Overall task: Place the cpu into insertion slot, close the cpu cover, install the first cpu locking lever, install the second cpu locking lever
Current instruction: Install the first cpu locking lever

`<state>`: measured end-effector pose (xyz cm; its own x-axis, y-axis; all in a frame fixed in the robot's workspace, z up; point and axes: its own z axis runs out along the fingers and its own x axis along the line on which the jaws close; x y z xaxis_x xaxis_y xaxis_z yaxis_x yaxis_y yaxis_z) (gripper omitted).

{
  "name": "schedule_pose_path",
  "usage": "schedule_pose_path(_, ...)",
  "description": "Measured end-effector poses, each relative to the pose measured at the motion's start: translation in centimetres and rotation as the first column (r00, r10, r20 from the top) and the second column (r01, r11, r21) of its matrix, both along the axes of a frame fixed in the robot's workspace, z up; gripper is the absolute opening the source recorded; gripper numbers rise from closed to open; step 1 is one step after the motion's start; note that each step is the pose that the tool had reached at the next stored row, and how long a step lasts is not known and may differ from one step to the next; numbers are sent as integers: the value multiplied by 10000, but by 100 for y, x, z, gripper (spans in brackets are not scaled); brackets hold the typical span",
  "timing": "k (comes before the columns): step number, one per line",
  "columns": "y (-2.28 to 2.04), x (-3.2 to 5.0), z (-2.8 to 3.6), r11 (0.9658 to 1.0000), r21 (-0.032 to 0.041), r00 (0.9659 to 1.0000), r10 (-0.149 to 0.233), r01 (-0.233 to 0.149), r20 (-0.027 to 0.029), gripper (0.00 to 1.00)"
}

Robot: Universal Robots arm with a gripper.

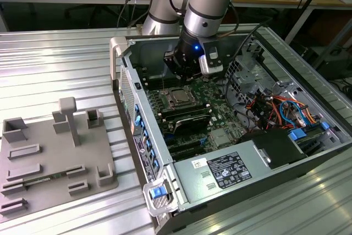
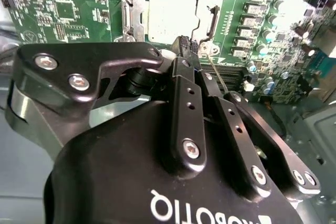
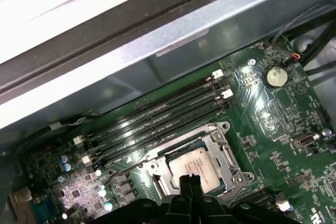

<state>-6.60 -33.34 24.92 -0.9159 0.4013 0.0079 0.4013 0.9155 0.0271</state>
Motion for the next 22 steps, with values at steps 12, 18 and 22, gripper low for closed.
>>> schedule_pose_path(12, -2, -7, -5, 9785, 179, 9786, 2057, -2056, 8, 11)
schedule_pose_path(18, -2, -15, -14, 9543, 177, 9545, 2982, -2982, 26, 11)
schedule_pose_path(22, -1, -91, -32, 9496, 178, 9497, 3131, -3131, 30, 11)
